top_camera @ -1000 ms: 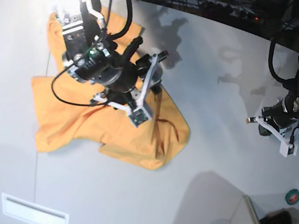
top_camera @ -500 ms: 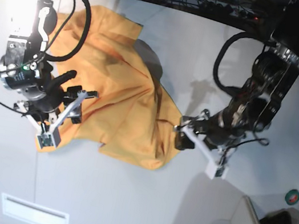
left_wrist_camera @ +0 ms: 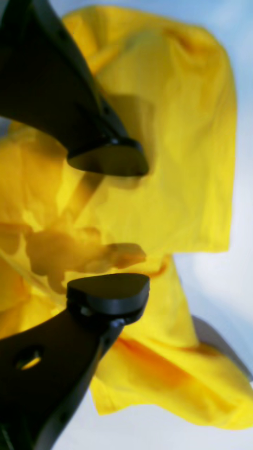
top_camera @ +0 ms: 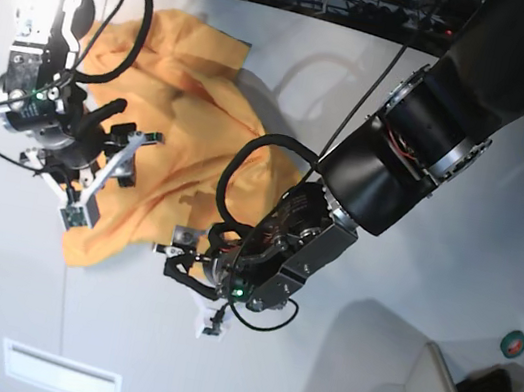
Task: Layout the t-shirt on the table in an organized manner, then fold the t-shirt properly
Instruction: 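Grasp a shirt corner with the left gripper and pull it away from the right gripper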
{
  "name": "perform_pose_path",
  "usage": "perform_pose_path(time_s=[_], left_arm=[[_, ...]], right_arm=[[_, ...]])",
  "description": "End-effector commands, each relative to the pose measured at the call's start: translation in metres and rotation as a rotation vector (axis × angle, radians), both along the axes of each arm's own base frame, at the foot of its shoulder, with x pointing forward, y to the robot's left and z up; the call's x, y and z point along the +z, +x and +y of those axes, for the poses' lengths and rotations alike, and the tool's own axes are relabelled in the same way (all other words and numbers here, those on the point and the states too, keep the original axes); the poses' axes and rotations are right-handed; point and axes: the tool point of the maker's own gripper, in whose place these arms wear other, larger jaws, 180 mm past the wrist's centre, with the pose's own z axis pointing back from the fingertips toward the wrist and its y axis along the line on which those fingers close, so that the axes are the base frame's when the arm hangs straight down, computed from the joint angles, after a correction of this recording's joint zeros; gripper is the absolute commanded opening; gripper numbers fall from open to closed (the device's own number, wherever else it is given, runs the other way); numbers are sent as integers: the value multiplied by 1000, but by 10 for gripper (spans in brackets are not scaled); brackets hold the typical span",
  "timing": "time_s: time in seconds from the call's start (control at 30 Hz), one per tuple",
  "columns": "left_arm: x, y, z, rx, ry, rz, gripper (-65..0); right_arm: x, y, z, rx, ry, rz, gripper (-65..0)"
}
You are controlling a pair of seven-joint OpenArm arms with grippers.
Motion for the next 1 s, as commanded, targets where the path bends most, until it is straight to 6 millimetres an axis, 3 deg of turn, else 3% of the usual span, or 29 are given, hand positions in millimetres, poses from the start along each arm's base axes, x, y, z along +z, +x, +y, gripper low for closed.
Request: perform_pose_path(time_s=[0.0, 0.13, 0.27, 0.37, 0.63, 0.73, 0.8, 0.87, 0.97], left_arm=[[19, 18, -3, -2, -12, -61, -234], [16, 18, -1, 0, -5, -65, -273], [9, 16, 6, 10, 11, -48, -505], [-7, 12, 21, 36, 50, -2, -602], [-8, 13, 24, 49, 50, 4, -650], [-9, 16, 34, 61, 60, 1, -650], [0, 19, 30, 61, 44, -25, -650], [15, 26, 38, 108, 41, -65, -650], [27, 17, 43, 170, 27, -62, -650]], right_arm=[[11, 8, 0, 0, 10, -45, -399], [10, 7, -5, 0, -3, -42, -399], [6, 8, -5, -2, -2, -30, -398], [-5, 10, -6, -7, 7, -8, -398], [-27, 10, -2, -19, 42, 13, -398], [-26, 13, -1, -17, 45, 7, -398], [-25, 14, -1, -17, 45, 4, -398], [-23, 17, -1, -17, 45, -2, -398], [-21, 20, -1, -17, 45, -8, -398]])
